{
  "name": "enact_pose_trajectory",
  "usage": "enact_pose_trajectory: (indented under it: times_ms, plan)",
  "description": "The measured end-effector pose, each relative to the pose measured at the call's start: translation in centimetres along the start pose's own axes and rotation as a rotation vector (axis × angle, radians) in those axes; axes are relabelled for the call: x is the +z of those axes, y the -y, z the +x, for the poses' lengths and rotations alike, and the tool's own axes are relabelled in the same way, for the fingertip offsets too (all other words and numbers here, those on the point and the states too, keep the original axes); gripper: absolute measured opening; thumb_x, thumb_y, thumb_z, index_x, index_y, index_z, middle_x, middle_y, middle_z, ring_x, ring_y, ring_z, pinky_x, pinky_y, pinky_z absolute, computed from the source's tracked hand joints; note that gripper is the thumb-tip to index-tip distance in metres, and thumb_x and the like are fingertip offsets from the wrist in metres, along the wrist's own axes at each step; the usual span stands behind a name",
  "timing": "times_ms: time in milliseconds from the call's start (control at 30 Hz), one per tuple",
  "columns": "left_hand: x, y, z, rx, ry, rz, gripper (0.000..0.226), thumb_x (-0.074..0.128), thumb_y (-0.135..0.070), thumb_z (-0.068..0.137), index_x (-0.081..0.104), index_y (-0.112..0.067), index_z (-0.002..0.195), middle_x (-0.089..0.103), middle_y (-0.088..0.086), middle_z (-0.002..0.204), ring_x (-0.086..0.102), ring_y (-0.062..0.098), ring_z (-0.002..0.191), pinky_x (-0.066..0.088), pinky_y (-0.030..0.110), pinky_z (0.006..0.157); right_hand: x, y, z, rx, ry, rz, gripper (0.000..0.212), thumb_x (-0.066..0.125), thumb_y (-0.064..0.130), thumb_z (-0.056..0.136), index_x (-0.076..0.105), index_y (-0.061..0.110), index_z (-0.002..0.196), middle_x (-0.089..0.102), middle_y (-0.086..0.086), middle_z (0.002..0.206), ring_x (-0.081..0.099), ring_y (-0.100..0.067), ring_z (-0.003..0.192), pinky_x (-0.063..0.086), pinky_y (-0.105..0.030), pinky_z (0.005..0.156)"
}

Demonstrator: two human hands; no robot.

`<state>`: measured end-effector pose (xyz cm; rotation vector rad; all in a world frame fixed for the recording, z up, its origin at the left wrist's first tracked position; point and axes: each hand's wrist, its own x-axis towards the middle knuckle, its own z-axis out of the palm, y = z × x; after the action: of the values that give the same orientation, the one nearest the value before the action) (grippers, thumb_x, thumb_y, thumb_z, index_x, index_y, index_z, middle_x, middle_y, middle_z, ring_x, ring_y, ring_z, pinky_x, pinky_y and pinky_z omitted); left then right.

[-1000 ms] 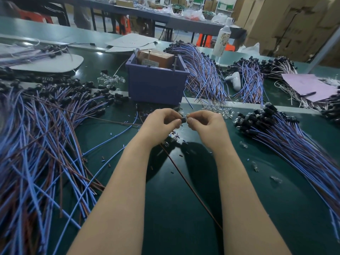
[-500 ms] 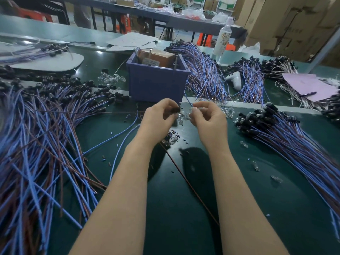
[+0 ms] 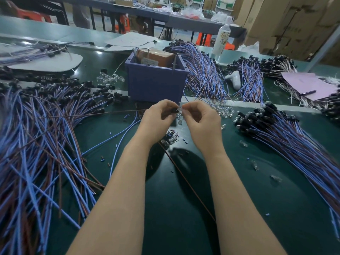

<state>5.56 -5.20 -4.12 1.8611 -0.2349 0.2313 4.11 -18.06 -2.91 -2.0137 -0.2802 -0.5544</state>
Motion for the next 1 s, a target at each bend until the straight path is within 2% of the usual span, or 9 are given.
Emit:
enact_pose_trajectory:
  times_ms: [133,333,467,567,667,733,800,900,1000]
  plan:
    - [0.1,0.0,0.0,0.009,0.008,0.018,0.025,0.053,0.001,0.090,0.060,-0.021,0.098,0.066,-0.009,0.092,0.062,-0.001,0.088,0.047,0.012,0.088,0.0,0.0,-0.1,-0.033,-0.009,-0.058,0.011,0.063,0.005,0.087,0.070,0.009,0.093,0.068,0.002,0.083,0.063,-0.008,0.076,0.048,-0.011,0.073]
    - [0.3,0.2,0.0,0.031,0.031,0.130,0.027,0.053,0.002,0.089,0.065,-0.016,0.106,0.067,-0.008,0.094,0.064,0.005,0.092,0.047,0.015,0.090,0.0,0.0,0.0,-0.071,0.000,-0.164,0.011,0.063,0.003,0.086,0.072,0.007,0.091,0.065,0.003,0.080,0.058,-0.010,0.073,0.042,-0.006,0.070]
    - [0.5,-0.1,-0.1,0.046,0.062,0.205,0.035,0.052,0.006,0.086,0.067,-0.014,0.109,0.066,-0.009,0.094,0.064,0.007,0.094,0.047,0.021,0.094,0.1,-0.2,0.0,-0.069,0.004,-0.205,0.013,0.062,0.003,0.086,0.073,0.006,0.093,0.070,-0.004,0.085,0.061,-0.016,0.078,0.045,-0.018,0.075]
    - [0.3,-0.4,-0.2,0.053,0.057,0.224,0.031,0.055,0.004,0.087,0.068,-0.013,0.109,0.066,-0.009,0.092,0.065,0.008,0.094,0.048,0.022,0.094,0.0,-0.4,0.1,-0.060,0.004,-0.194,0.013,0.063,0.004,0.085,0.074,0.009,0.091,0.067,0.004,0.080,0.061,-0.010,0.075,0.043,-0.010,0.071]
    - [-0.1,-0.7,-0.1,0.052,0.052,0.270,0.018,0.062,-0.012,0.090,0.069,-0.015,0.106,0.071,-0.005,0.095,0.066,0.013,0.096,0.048,0.034,0.096,-0.4,-1.0,0.4,0.064,-0.001,-0.057,0.012,0.064,0.008,0.087,0.073,0.014,0.091,0.067,0.008,0.078,0.063,-0.007,0.074,0.049,-0.015,0.074]
    - [-0.3,-0.8,-0.1,0.027,0.048,0.343,0.012,0.062,-0.025,0.091,0.068,-0.024,0.101,0.072,-0.007,0.091,0.062,0.017,0.101,0.041,0.043,0.100,-0.6,-1.2,0.5,0.153,0.006,0.049,0.012,0.064,0.010,0.088,0.072,0.017,0.092,0.070,0.004,0.081,0.066,-0.015,0.080,0.054,-0.028,0.080]
    - [-0.5,-1.0,-0.3,-0.016,0.061,0.364,0.005,0.059,-0.031,0.092,0.063,-0.032,0.097,0.072,-0.009,0.085,0.061,0.015,0.100,0.037,0.046,0.102,-0.6,-1.4,0.5,0.195,0.017,0.119,0.013,0.063,0.009,0.089,0.070,0.019,0.090,0.070,-0.001,0.083,0.068,-0.020,0.083,0.055,-0.034,0.083]
    - [-0.4,-1.2,-0.5,-0.032,0.100,0.240,0.008,0.059,-0.026,0.093,0.064,-0.024,0.098,0.072,-0.006,0.083,0.065,0.013,0.090,0.044,0.041,0.097,-0.5,-1.3,0.5,0.274,-0.011,0.296,0.014,0.062,0.006,0.089,0.065,0.018,0.084,0.069,-0.004,0.081,0.067,-0.018,0.078,0.055,-0.025,0.075]
    - [-0.2,-1.3,-0.6,-0.008,0.090,0.204,0.009,0.060,-0.018,0.092,0.065,-0.016,0.099,0.072,-0.002,0.082,0.066,0.011,0.081,0.050,0.024,0.082,-0.4,-1.2,0.4,0.355,-0.030,0.427,0.012,0.063,0.004,0.088,0.065,0.013,0.081,0.068,-0.007,0.077,0.066,-0.017,0.074,0.055,-0.020,0.071]
